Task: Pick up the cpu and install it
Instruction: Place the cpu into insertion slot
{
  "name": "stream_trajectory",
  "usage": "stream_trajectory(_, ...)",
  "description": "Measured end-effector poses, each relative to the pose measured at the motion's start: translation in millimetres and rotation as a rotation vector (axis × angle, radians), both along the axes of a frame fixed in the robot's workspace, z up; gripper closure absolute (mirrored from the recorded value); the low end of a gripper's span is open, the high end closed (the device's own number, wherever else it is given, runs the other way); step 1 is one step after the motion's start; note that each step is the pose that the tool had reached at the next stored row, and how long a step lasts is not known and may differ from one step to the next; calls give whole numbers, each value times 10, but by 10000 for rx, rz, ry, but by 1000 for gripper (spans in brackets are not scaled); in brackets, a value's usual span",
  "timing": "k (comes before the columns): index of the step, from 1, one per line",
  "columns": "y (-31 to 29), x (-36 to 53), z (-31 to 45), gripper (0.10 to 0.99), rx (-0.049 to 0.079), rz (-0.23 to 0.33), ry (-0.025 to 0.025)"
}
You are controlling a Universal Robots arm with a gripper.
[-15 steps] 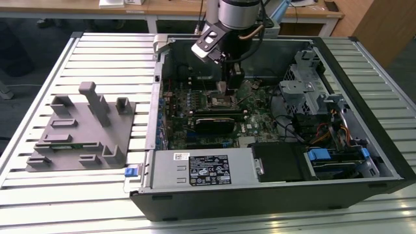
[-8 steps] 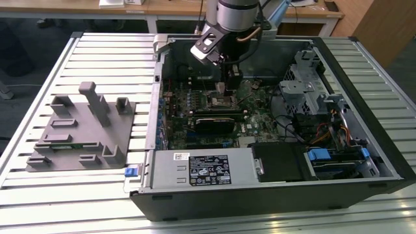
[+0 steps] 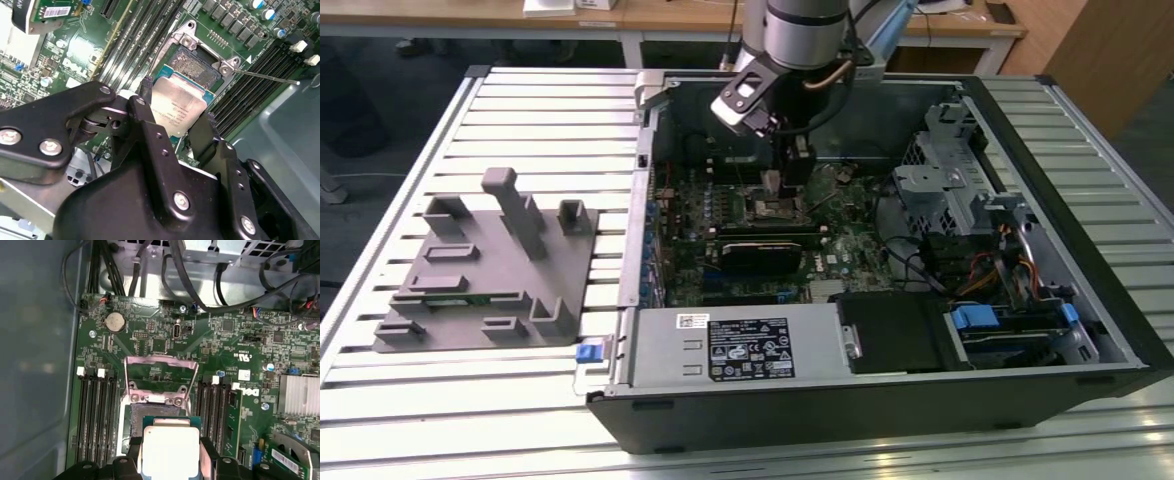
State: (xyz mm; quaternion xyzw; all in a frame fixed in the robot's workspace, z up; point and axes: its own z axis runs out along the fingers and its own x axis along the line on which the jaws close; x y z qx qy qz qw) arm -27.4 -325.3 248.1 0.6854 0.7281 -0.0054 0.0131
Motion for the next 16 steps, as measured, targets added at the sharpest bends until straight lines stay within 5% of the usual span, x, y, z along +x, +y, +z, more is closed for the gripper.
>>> stream_trajectory(16,107,-37,-270,545,-1,1,0)
